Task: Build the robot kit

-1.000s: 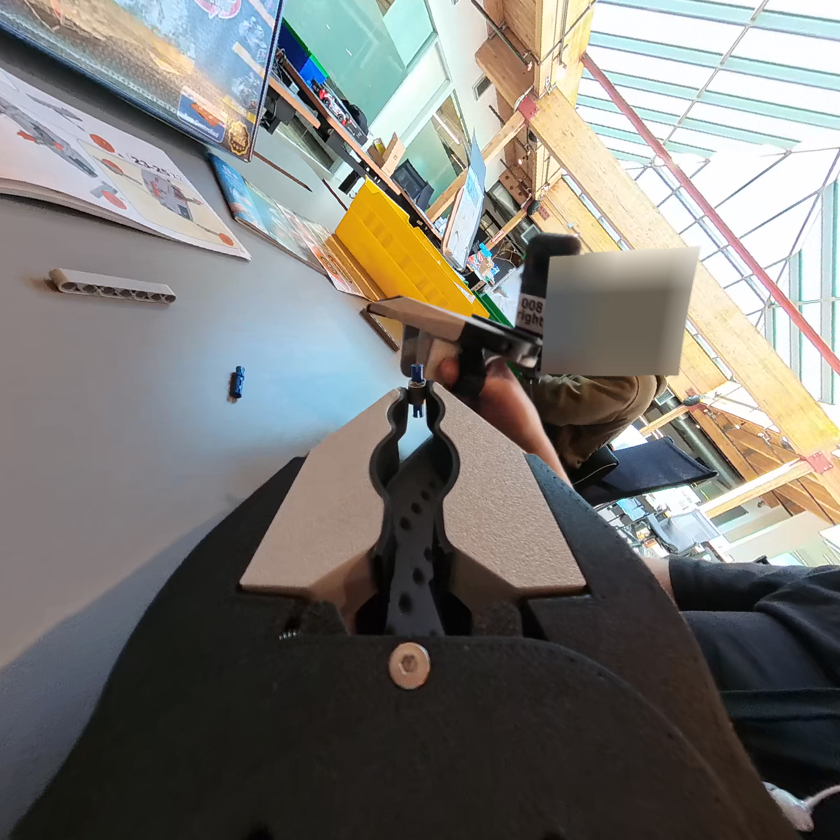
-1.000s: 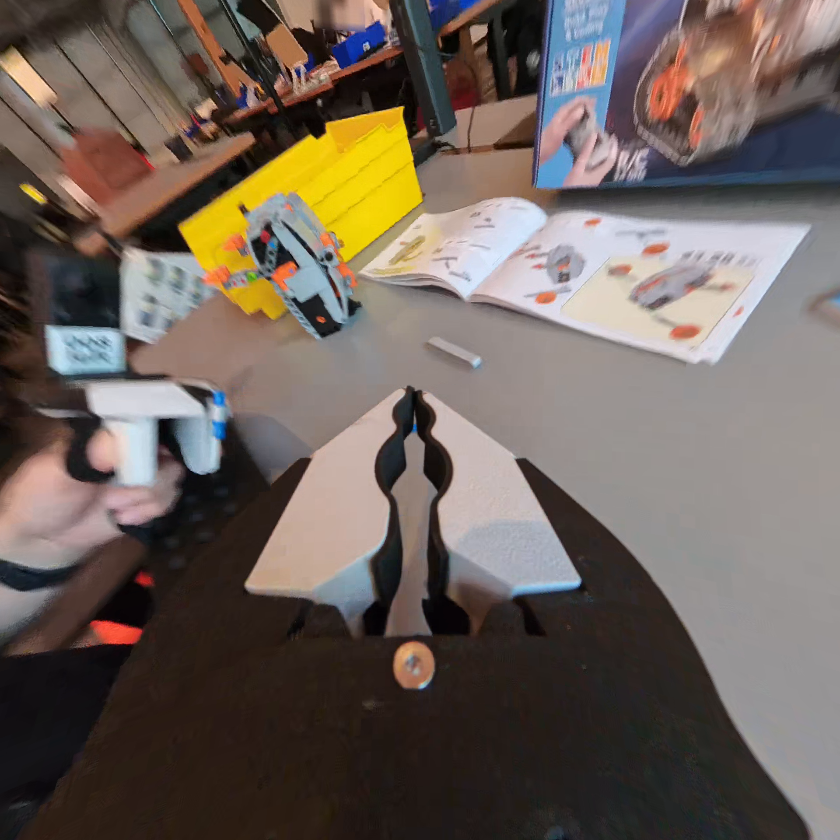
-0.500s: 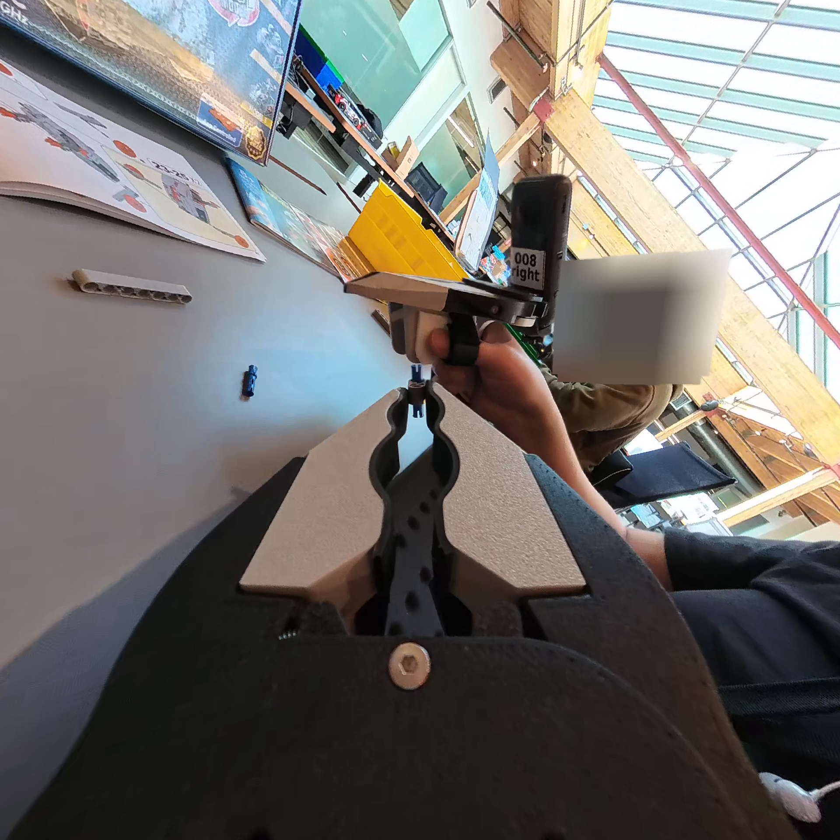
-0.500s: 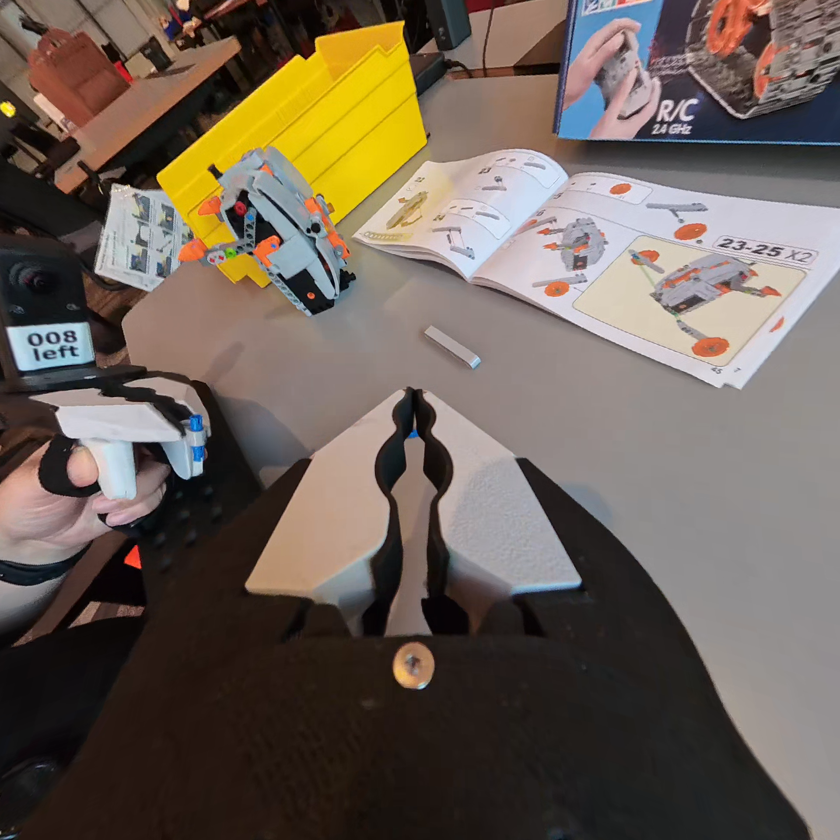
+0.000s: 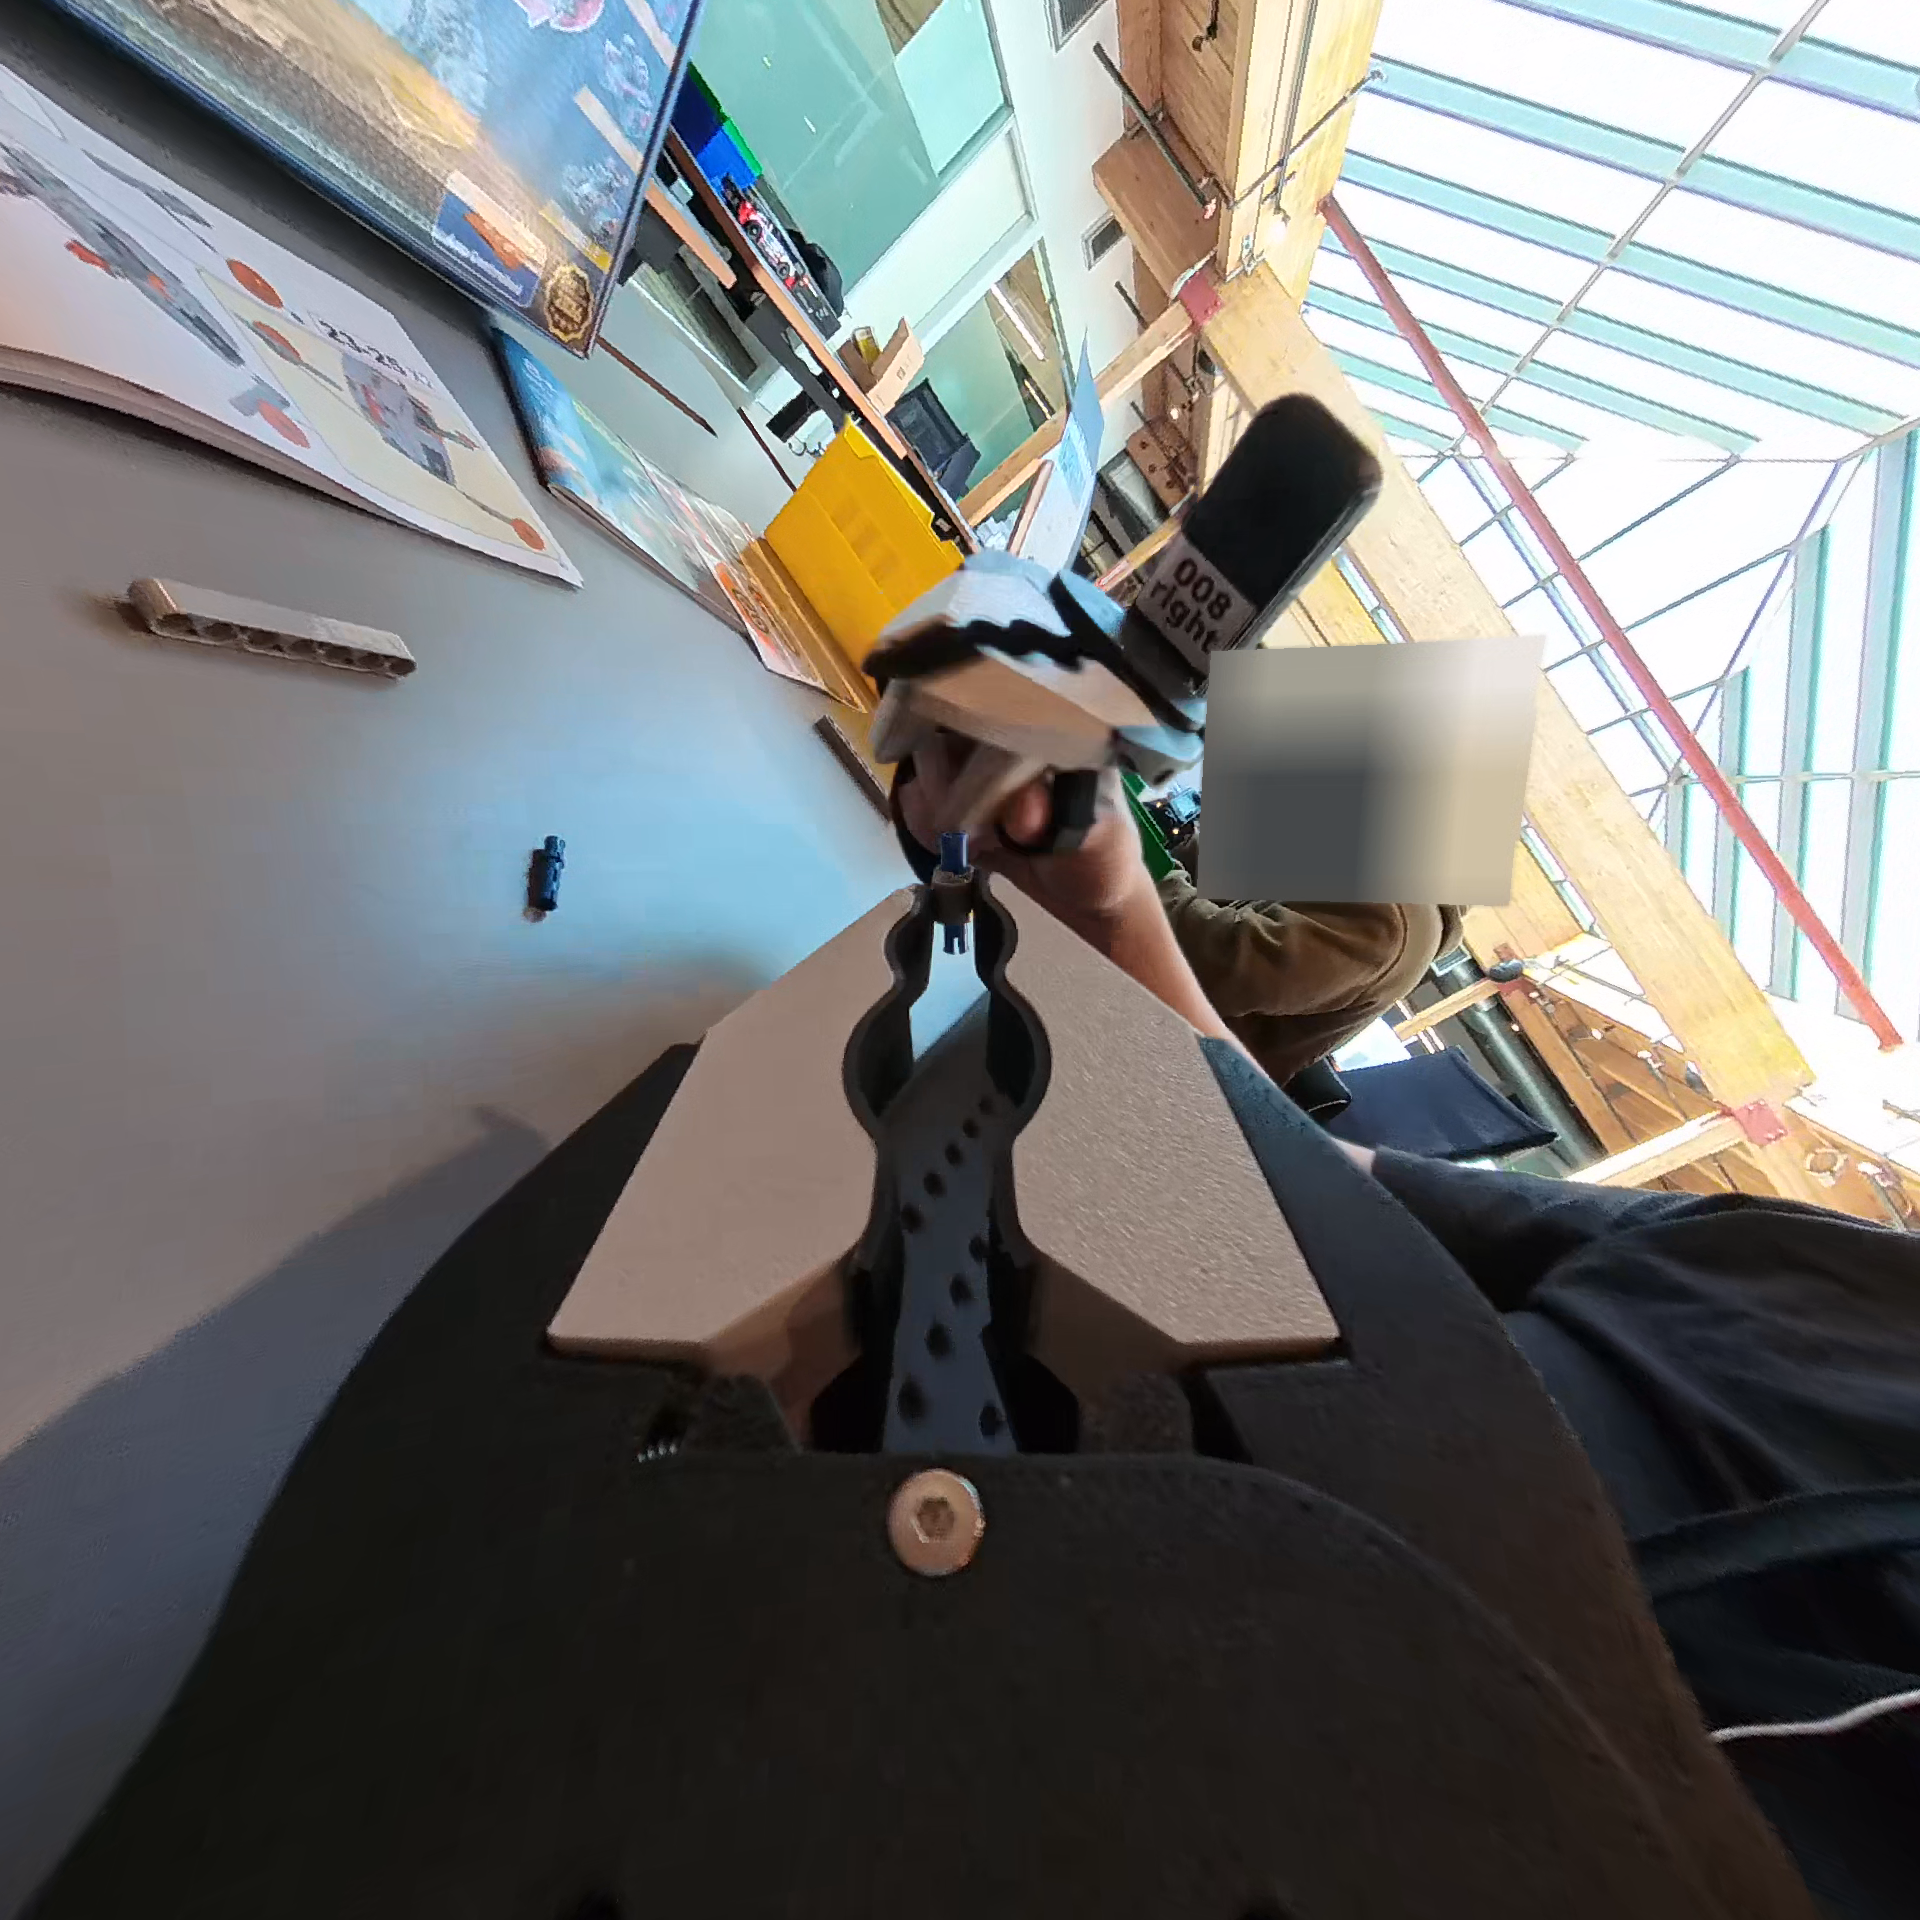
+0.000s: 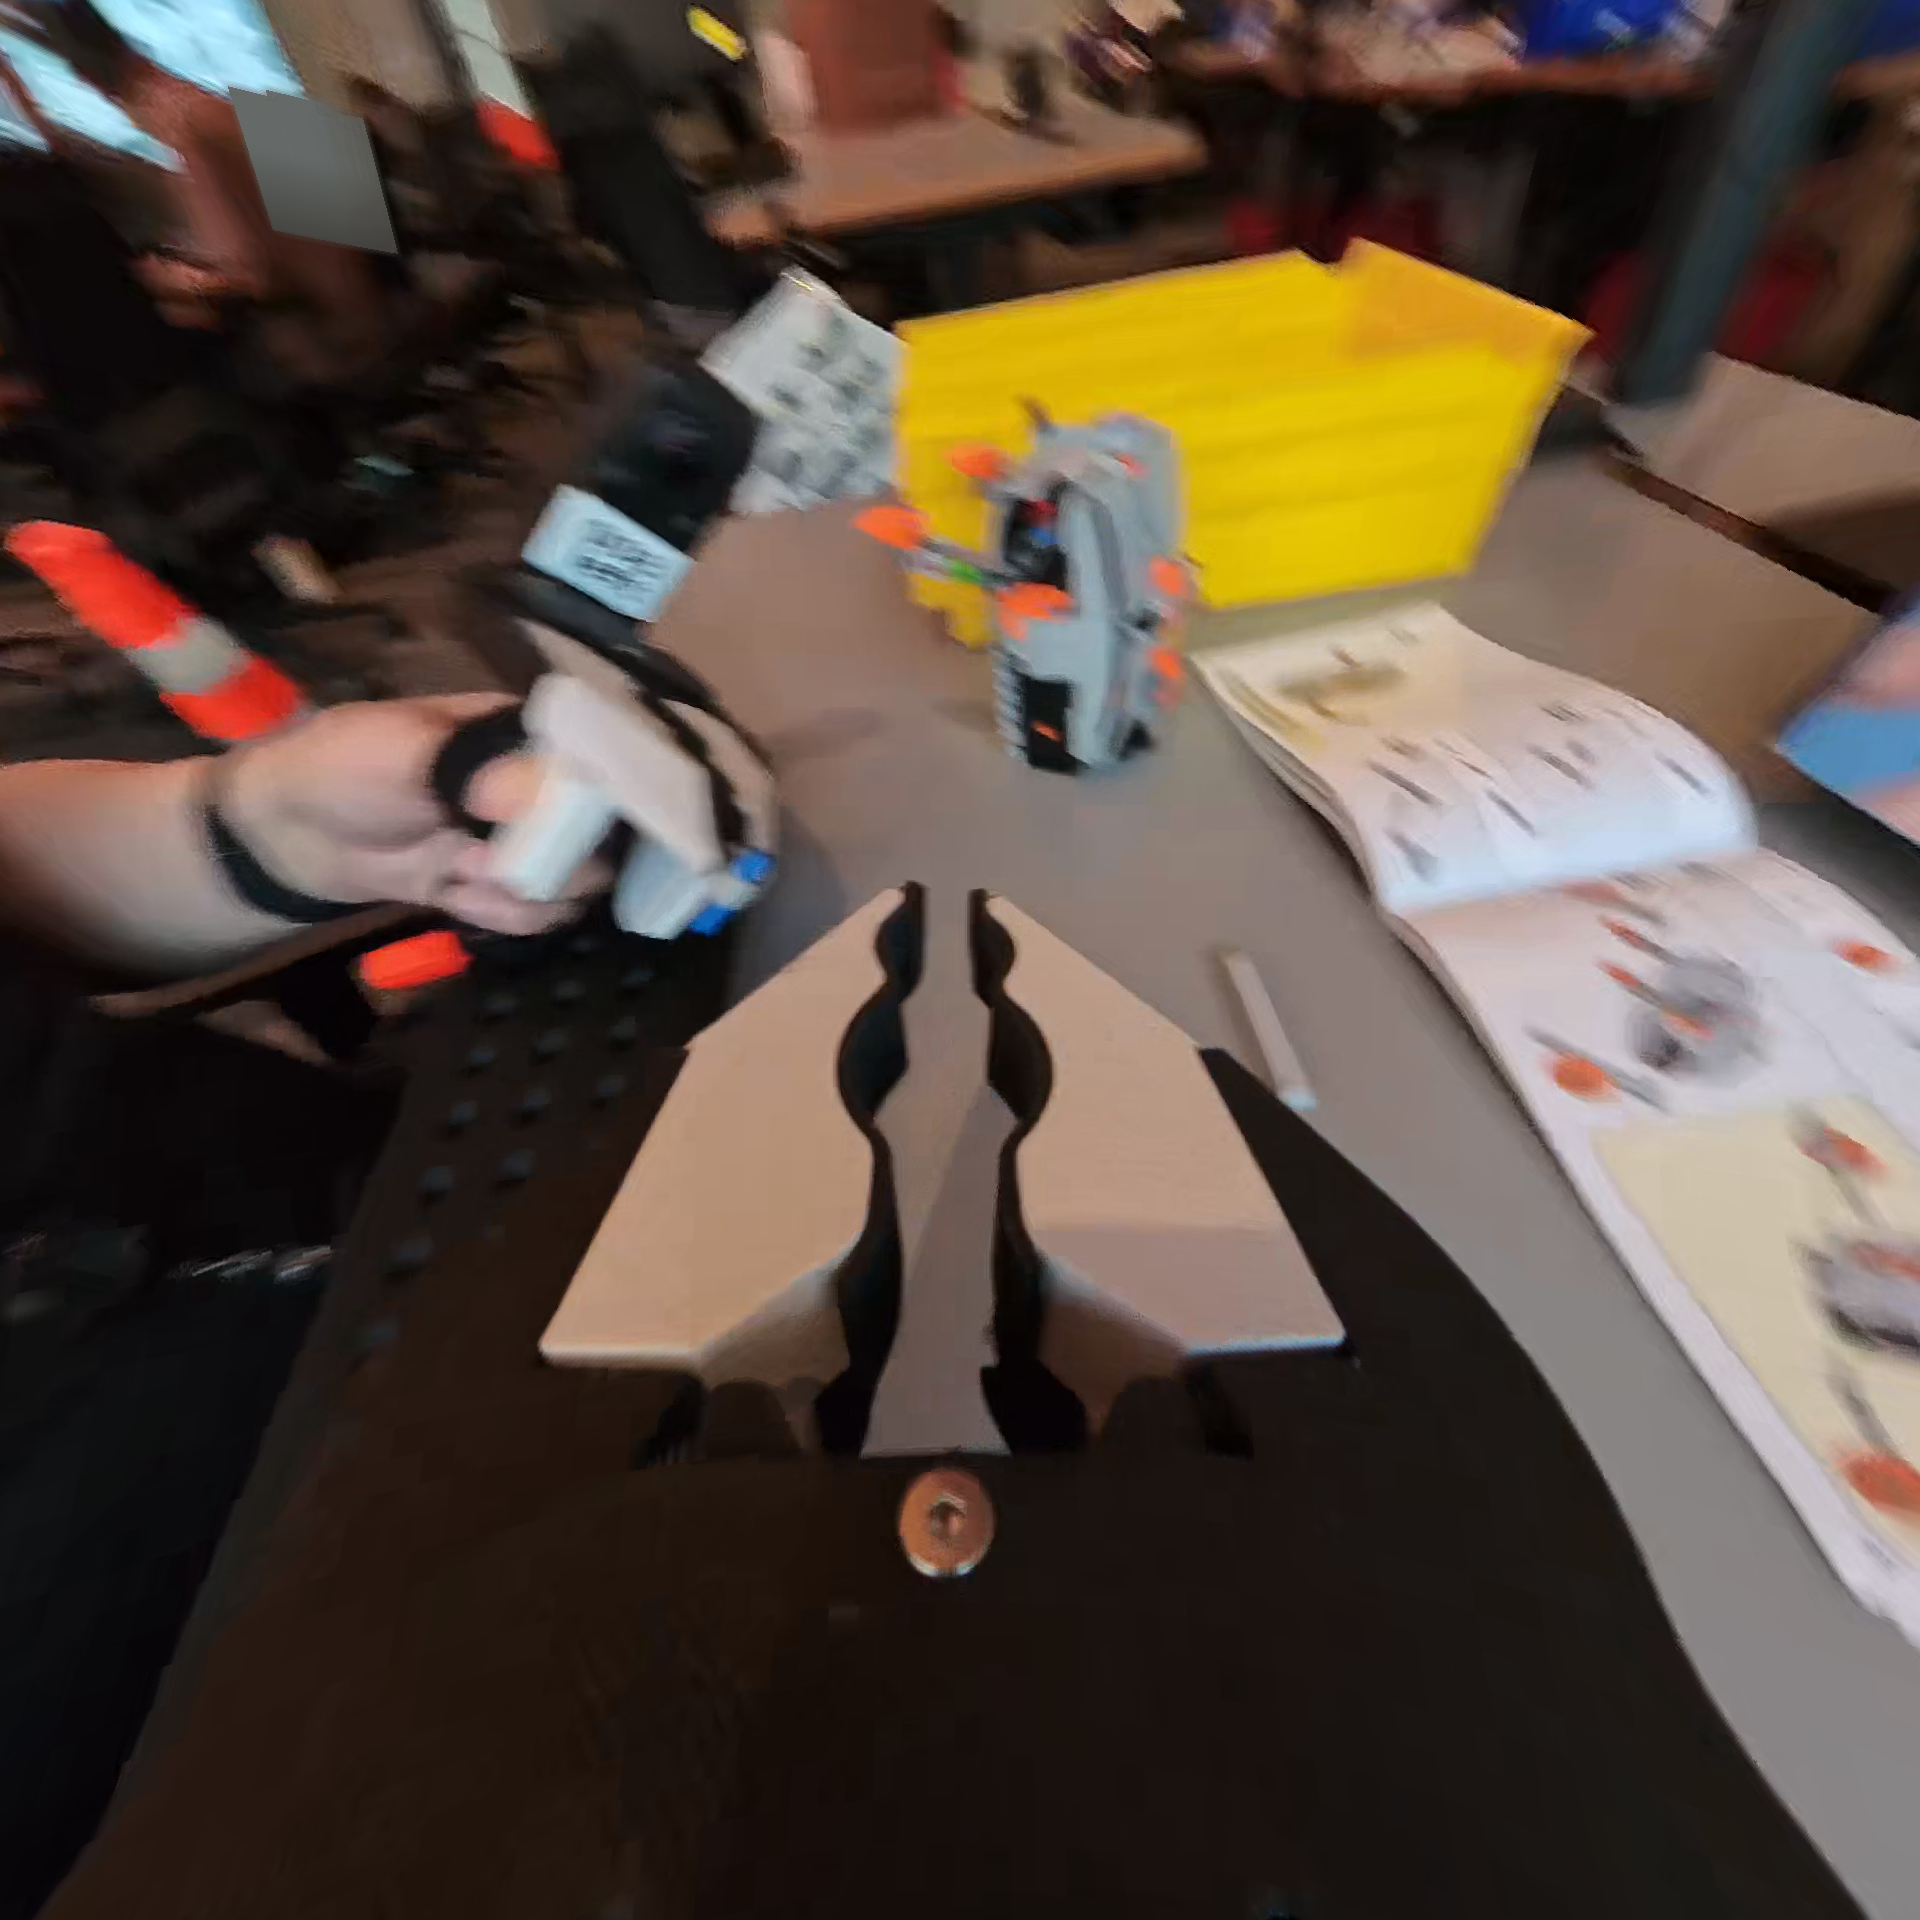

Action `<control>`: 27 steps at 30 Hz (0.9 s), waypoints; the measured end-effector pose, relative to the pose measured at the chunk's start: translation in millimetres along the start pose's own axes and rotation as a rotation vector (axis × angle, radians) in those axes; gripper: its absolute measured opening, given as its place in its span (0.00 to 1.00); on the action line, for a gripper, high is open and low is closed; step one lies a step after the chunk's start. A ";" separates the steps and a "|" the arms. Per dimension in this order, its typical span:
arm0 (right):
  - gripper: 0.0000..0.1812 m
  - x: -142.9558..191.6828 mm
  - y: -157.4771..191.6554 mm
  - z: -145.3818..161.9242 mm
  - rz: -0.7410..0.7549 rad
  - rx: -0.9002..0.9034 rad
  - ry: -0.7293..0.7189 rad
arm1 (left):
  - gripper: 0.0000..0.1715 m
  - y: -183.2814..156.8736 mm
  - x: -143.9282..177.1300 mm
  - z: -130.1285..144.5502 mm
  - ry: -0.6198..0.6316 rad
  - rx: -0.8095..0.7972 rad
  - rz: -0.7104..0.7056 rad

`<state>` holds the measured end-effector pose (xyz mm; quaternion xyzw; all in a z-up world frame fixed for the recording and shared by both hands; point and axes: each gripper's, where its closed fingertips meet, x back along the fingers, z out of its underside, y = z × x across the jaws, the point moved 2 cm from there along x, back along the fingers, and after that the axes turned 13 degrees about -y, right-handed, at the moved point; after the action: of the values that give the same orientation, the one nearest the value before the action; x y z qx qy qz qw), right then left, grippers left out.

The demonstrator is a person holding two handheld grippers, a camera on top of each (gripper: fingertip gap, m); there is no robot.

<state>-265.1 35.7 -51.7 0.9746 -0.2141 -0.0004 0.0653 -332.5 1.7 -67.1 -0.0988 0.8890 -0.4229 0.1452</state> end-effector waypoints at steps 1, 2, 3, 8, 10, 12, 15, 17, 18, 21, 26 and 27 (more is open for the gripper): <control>0.08 0.8 11.1 -2.4 -0.092 -0.048 -0.042 | 0.03 -0.6 0.0 -1.0 -0.003 0.003 0.007; 0.10 2.3 18.6 -3.3 -0.158 -0.109 -0.073 | 0.03 -2.2 0.0 -1.9 -0.006 0.003 0.020; 0.12 3.0 21.1 -4.0 -0.181 -0.150 -0.105 | 0.03 -3.4 0.3 -2.9 -0.013 0.004 0.029; 0.13 -6.8 20.1 -5.8 -0.025 -0.041 -0.133 | 0.03 -4.7 0.1 -9.6 -0.077 0.036 0.039; 0.13 -14.4 26.5 0.6 -0.076 -0.243 -0.130 | 0.03 -7.8 -2.1 -10.6 -0.097 0.006 0.056; 0.07 -17.6 29.0 4.8 -0.132 -0.443 -0.113 | 0.03 -9.5 -4.0 -12.6 -0.120 -0.046 0.061; 0.03 -14.8 25.1 -0.3 -0.163 -0.544 -0.173 | 0.03 -13.2 -5.8 -14.5 -0.134 -0.099 0.083; 0.06 -12.0 31.0 -8.9 -0.232 -0.589 -0.213 | 0.03 -10.4 -7.7 -12.8 -0.120 -0.106 0.063; 0.09 -12.2 31.1 -8.0 -0.234 -0.601 -0.205 | 0.03 -10.7 -8.2 -13.3 -0.124 -0.105 0.066; 0.09 -13.9 31.6 -2.2 -0.223 -0.576 -0.169 | 0.03 -10.5 -9.6 -13.2 -0.120 -0.097 0.071; 0.02 -8.9 29.9 0.1 -0.255 -0.631 -0.136 | 0.03 -9.8 -16.4 -6.0 -0.055 -0.098 0.078; 0.02 -6.2 27.8 1.8 -0.248 -0.619 -0.119 | 0.03 -9.3 -19.0 -4.1 -0.033 -0.088 0.084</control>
<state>-282.3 13.1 -50.0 0.9255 -0.0869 -0.1301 0.3450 -315.5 4.5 -54.0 -0.0745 0.9075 -0.3753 0.1730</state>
